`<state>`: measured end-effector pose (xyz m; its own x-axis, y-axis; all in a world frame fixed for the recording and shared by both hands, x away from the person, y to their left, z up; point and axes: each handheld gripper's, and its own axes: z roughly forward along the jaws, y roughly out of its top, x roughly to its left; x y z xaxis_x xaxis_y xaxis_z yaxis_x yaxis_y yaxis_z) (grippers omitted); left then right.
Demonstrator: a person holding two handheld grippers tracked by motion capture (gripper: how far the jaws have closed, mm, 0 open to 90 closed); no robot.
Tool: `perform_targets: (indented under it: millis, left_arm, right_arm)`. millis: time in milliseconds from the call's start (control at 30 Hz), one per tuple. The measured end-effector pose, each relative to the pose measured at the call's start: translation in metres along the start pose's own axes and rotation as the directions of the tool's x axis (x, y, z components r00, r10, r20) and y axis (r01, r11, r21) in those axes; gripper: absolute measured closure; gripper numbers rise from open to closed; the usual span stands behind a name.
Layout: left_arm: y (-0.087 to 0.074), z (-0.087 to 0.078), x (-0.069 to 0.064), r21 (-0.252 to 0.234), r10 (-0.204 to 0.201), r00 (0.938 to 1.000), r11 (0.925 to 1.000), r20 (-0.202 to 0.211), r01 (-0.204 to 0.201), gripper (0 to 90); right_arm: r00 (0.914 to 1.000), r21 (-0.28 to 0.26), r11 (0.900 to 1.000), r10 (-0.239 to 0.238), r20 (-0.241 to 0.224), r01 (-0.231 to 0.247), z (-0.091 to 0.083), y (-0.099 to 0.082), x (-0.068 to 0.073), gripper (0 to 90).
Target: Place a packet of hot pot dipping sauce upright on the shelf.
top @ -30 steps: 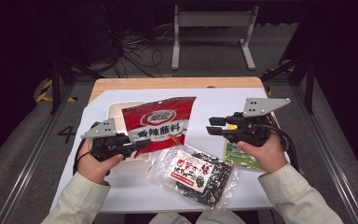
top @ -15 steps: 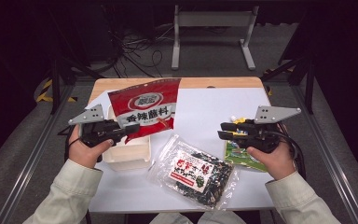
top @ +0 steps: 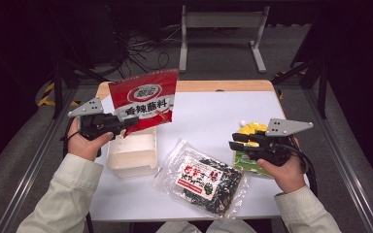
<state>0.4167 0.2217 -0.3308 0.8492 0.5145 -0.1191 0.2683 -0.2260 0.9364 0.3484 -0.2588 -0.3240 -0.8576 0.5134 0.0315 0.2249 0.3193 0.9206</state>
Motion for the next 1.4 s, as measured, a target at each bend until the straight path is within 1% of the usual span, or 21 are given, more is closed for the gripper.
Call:
perform_targets:
  millis: [67,100,200,333,367,467,500,533,567,667,700,767,833,933,967,1067,1100,1200,1233,1300,1400]
  left_arm:
    - [0.0,0.002,0.005,-0.006,-0.004,1.0,1.0,-0.008,0.004,78.9]
    - [0.001,0.002,0.008,-0.001,0.001,0.9998,1.0,-0.017,-0.001,78.9]
    - [0.002,0.005,0.014,0.013,-0.01,0.999,0.9999,-0.044,0.011,78.9]
    - [0.005,0.005,0.02,0.02,-0.008,0.998,0.9998,-0.063,0.009,78.9]
    - [0.006,0.004,0.023,0.028,0.001,0.9971,0.9996,-0.076,0.001,78.9]
    - [0.006,0.002,0.025,0.04,-0.001,0.9958,0.9992,-0.092,0.005,78.9]
    - [0.007,0.002,0.029,0.058,-0.002,0.9926,0.9983,-0.121,0.009,78.9]
    - [0.007,0.002,0.029,0.058,-0.002,0.9926,0.9983,-0.121,0.009,78.9]
    - [0.007,0.002,0.032,0.066,0.003,0.9901,0.9978,-0.14,0.006,78.9]
    - [0.007,0.006,0.039,0.1,0.003,0.9869,0.9949,-0.161,0.013,78.9]
    - [0.007,0.007,0.041,0.119,0.005,0.9846,0.9927,-0.175,0.016,78.9]
    - [0.006,0.007,0.045,0.136,0.013,0.982,0.9906,-0.189,0.014,78.9]
    - [0.004,0.006,0.048,0.143,0.007,0.9797,0.9895,-0.2,0.022,78.9]
    - [0.001,0.007,0.054,0.157,0.006,0.9786,0.9872,-0.206,0.027,78.9]
    - [0.001,0.008,0.056,0.161,0.012,0.9782,0.9867,-0.207,0.022,78.9]
    - [-0.001,0.012,0.062,0.177,0.011,0.975,0.9838,-0.222,0.029,78.9]
    - [-0.002,0.013,0.063,0.174,0.003,0.9745,0.984,-0.225,0.037,78.9]
    - [-0.004,0.017,0.068,0.181,0.003,0.9729,0.9827,-0.231,0.04,78.9]
    - [-0.004,0.02,0.07,0.18,-0.011,0.9743,0.9823,-0.225,0.052,78.9]
    - [-0.005,0.023,0.072,0.179,-0.012,0.9761,0.9824,-0.217,0.052,78.8]
    - [-0.005,0.028,0.073,0.199,0.013,0.9753,0.9796,-0.22,0.032,78.9]
  right_arm:
    - [1.0,-0.006,1.0,0.0,-0.003,0.0,0.0,0.0,0.0,66.2]
    - [1.0,-0.006,1.0,-0.001,-0.002,0.001,-0.001,0.0,0.0,66.1]
    - [1.0,-0.004,1.0,0.0,-0.004,0.0,-0.001,0.0,0.001,66.0]
    - [1.0,-0.004,1.0,0.003,-0.003,-0.003,-0.002,-0.001,0.0,66.0]
    - [1.0,-0.004,1.0,0.005,-0.003,-0.005,-0.002,-0.001,-0.001,66.0]
    - [1.0,-0.004,1.0,0.009,-0.004,-0.009,-0.002,-0.001,-0.001,65.9]
    - [0.9999,-0.002,0.9999,0.01,-0.006,-0.01,-0.001,-0.002,-0.001,65.8]
    - [0.9999,-0.002,0.9999,0.01,-0.006,-0.01,-0.001,-0.002,-0.001,65.8]
    - [0.9999,0.0,1.0,0.01,-0.008,-0.01,-0.001,-0.002,-0.001,65.8]
    - [0.9996,0.001,0.9999,0.016,-0.024,-0.016,0.002,-0.003,0.0,65.8]
    - [0.9993,-0.002,0.9998,0.018,-0.032,-0.018,0.002,-0.002,0.0,65.8]
    - [0.9992,-0.002,0.9999,0.015,-0.036,-0.015,0.002,-0.002,0.001,65.6]
    - [0.999,-0.005,0.9998,0.018,-0.04,-0.018,0.001,-0.003,0.001,65.6]
    - [0.9982,-0.012,0.9993,0.036,-0.047,-0.036,0.0,-0.005,-0.002,65.6]
    - [0.9977,-0.013,0.9989,0.044,-0.051,-0.045,0.0,-0.006,-0.002,65.6]
    - [0.9975,-0.012,0.9989,0.044,-0.055,-0.045,0.0,-0.007,-0.001,65.6]
    - [0.9974,-0.014,0.9989,0.044,-0.057,-0.045,0.0,-0.007,0.0,65.6]
    - [0.9974,-0.014,0.9989,0.043,-0.058,-0.044,-0.001,-0.007,0.001,65.6]
    - [0.9974,-0.013,0.9989,0.044,-0.058,-0.045,-0.001,-0.008,0.001,65.6]
    - [0.9974,-0.011,0.9988,0.046,-0.056,-0.047,-0.002,-0.009,0.001,65.6]
    - [0.9975,-0.01,0.9988,0.047,-0.053,-0.048,-0.003,-0.01,0.002,65.6]
